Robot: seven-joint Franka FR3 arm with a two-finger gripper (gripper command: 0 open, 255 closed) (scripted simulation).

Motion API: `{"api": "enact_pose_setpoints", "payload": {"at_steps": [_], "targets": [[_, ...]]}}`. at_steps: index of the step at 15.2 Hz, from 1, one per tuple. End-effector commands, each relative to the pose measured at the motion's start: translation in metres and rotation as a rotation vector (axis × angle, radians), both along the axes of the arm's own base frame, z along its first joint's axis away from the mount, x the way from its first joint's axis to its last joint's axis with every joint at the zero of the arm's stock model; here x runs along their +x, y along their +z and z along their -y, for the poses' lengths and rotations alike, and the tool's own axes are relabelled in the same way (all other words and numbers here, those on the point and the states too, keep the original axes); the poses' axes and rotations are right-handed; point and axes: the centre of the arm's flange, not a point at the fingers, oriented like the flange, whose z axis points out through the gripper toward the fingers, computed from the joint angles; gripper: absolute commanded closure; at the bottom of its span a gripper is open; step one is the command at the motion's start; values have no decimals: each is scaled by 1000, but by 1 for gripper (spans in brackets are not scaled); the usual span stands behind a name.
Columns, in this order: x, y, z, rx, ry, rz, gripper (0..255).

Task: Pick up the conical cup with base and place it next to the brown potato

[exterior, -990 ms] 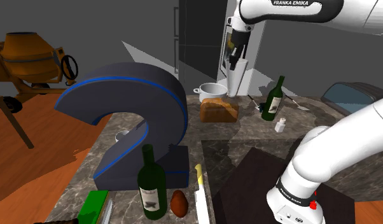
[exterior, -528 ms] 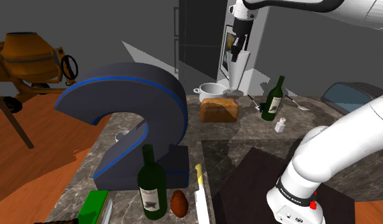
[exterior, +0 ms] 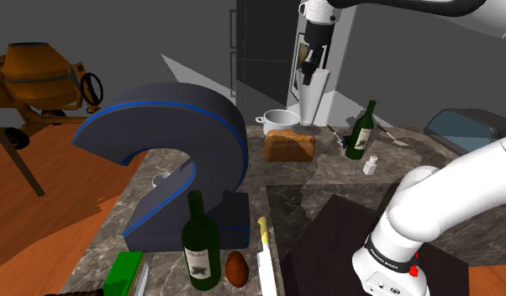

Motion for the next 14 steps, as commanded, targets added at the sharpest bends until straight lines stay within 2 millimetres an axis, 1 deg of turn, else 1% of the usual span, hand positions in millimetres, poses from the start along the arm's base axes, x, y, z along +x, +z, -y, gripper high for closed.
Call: {"api": "enact_pose_setpoints", "payload": {"at_steps": [1,14], "targets": [[-11,0,-28,-1,-2,1,255],[-73,0,-188,-1,-2,1,255]]}}
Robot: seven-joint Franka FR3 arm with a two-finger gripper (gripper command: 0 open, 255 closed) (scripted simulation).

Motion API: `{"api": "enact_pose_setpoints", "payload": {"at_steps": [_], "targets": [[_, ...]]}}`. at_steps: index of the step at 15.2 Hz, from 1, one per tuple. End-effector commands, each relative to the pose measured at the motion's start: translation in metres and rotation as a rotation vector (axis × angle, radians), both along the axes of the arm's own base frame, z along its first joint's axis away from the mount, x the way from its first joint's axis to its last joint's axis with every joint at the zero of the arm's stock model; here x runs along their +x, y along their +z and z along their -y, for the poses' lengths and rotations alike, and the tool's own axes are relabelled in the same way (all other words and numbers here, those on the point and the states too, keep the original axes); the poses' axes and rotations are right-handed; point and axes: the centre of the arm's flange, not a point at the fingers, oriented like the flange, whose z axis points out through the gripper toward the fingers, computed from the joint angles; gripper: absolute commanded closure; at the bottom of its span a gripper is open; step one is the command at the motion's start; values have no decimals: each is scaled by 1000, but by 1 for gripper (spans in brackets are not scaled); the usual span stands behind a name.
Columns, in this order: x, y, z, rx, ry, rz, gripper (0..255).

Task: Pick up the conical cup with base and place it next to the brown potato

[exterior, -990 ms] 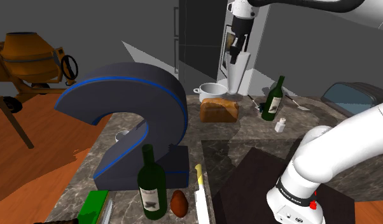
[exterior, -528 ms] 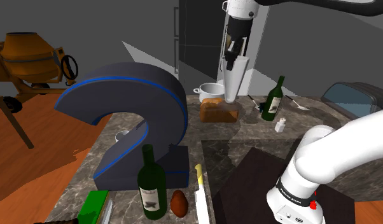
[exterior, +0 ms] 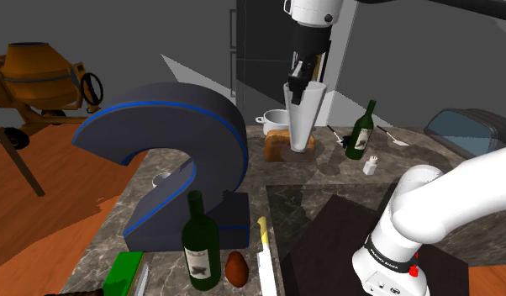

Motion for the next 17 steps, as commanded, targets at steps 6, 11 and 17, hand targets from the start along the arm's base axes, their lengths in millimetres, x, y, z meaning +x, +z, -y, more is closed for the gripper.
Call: {"api": "enact_pose_setpoints", "payload": {"at_steps": [6,11,17], "targets": [[-35,2,-86,0,-1,0,255],[-59,3,-147,0,-1,0,255],[-87,3,-221,0,-1,0,255]]}}
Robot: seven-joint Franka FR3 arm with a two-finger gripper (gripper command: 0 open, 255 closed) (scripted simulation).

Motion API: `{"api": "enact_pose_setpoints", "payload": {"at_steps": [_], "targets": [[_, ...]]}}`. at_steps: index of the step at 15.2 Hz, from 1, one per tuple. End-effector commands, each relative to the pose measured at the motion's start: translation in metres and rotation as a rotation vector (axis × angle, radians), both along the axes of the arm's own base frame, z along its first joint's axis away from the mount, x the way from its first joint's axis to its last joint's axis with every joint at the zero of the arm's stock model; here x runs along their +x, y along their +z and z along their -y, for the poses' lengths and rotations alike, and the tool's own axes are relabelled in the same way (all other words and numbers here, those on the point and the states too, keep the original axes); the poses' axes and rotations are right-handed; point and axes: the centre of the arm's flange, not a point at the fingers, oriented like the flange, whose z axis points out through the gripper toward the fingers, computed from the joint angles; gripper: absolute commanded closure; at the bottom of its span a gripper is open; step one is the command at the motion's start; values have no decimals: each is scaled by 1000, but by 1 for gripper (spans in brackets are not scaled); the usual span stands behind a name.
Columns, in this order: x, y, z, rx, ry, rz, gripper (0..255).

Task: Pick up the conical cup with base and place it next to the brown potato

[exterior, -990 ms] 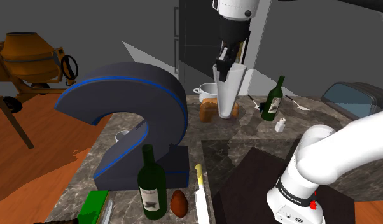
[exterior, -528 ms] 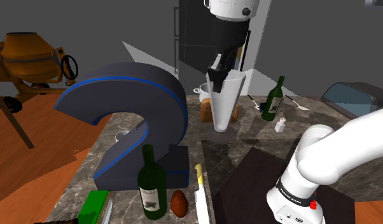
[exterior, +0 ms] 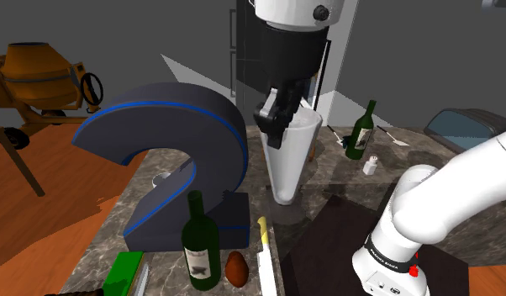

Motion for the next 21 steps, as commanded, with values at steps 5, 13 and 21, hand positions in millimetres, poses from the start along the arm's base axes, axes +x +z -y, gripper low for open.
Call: {"api": "enact_pose_setpoints", "payload": {"at_steps": [5,13,21], "targets": [[-28,2,-75,2,-1,0,255],[-53,-14,-139,2,-1,0,255],[-53,-56,-139,2,-1,0,255]]}}
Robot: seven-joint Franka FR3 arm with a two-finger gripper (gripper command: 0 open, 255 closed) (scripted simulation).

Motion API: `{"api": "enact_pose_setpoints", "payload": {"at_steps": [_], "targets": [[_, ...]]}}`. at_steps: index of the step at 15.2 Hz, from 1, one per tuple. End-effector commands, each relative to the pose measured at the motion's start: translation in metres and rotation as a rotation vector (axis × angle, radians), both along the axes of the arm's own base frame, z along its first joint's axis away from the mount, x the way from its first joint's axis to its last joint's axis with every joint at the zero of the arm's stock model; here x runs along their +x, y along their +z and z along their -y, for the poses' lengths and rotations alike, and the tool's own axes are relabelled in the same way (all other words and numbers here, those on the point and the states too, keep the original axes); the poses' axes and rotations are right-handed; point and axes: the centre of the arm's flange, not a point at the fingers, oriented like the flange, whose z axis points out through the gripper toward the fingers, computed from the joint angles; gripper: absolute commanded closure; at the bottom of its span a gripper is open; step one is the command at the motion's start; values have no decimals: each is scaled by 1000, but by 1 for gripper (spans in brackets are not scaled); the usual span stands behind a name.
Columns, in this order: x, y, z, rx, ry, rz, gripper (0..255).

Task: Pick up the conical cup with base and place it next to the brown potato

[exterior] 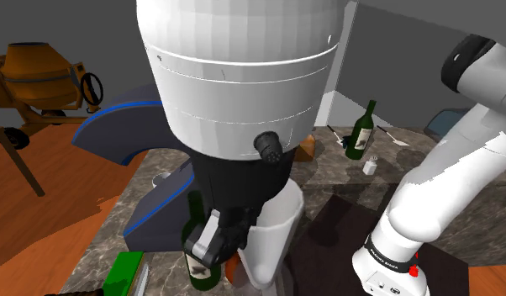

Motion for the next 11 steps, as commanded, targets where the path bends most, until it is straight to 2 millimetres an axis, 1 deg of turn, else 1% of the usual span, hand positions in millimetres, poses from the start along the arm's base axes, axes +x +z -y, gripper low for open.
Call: {"api": "enact_pose_setpoints", "payload": {"at_steps": [1,11], "targets": [[1,-10,1,1,0,0,255],[1,-63,1,1,0,0,255]]}}
